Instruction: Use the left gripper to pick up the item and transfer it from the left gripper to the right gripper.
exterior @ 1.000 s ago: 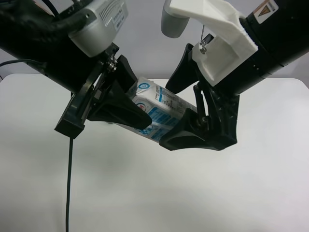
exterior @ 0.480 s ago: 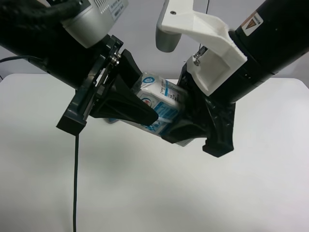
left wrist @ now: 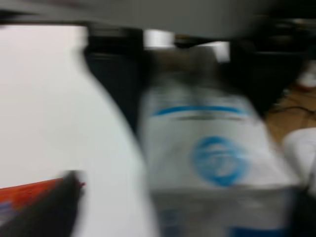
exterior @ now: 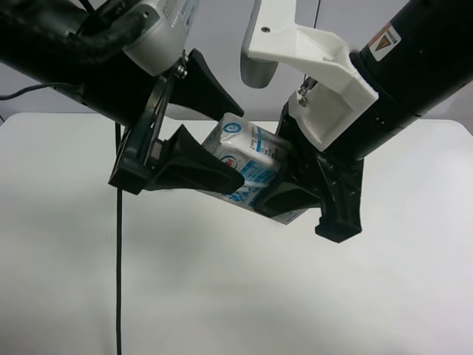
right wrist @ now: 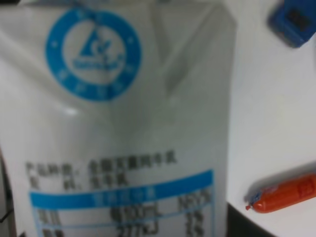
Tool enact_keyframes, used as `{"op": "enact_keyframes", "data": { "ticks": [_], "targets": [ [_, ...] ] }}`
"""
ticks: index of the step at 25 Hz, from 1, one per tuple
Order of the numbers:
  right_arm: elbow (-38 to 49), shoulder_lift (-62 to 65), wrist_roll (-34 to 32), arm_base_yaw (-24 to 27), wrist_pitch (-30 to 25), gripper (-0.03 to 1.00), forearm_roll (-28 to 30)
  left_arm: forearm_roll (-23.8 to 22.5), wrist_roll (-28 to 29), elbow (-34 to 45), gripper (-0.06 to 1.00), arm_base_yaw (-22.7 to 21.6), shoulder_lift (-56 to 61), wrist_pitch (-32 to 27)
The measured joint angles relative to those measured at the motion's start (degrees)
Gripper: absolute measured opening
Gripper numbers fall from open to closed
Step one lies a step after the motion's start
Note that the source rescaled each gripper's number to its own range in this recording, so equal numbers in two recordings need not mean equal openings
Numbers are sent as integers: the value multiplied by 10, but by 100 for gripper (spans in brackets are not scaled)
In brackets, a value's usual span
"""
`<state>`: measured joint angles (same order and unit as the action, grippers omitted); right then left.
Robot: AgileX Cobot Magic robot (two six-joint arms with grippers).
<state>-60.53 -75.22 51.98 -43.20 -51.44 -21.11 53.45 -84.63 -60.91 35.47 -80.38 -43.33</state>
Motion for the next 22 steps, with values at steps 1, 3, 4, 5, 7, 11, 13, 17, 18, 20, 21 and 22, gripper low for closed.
{"op": "enact_keyframes", "data": {
  "ticks": [1, 3, 4, 5, 7, 11, 13, 17, 18, 20, 21, 22],
  "targets": [
    [0, 0, 0, 0, 0, 1, 0, 2, 0, 0, 92, 0, 0, 6],
    [0, 0, 0, 0, 0, 1, 1, 4, 0, 0, 97, 0, 0, 11],
    [0, 0, 0, 0, 0, 1, 1, 5, 0, 0, 99, 0, 0, 11],
    [0, 0, 0, 0, 0, 1, 1, 6, 0, 0, 99, 0, 0, 11],
    [0, 0, 0, 0, 0, 1, 1, 3, 0, 0, 99, 0, 3, 11],
    [0, 0, 0, 0, 1, 1, 1, -33, 13, 0, 100, -12, 25, -1],
    [0, 0, 0, 0, 0, 1, 1, -53, 41, 0, 100, -27, 44, -14],
    [0, 0, 0, 0, 0, 1, 1, -106, 129, 0, 100, -63, 86, -50],
    [0, 0, 0, 0, 0, 1, 1, -122, 157, 0, 100, -73, 101, -57],
    [0, 0, 0, 0, 0, 1, 1, -154, 208, 0, 100, -89, 126, -70],
    [0, 0, 0, 0, 0, 1, 1, -171, 238, 0, 100, -96, 139, -74],
    [0, 0, 0, 0, 0, 1, 1, -184, 269, 0, 100, -101, 153, -78]
  ]
}}
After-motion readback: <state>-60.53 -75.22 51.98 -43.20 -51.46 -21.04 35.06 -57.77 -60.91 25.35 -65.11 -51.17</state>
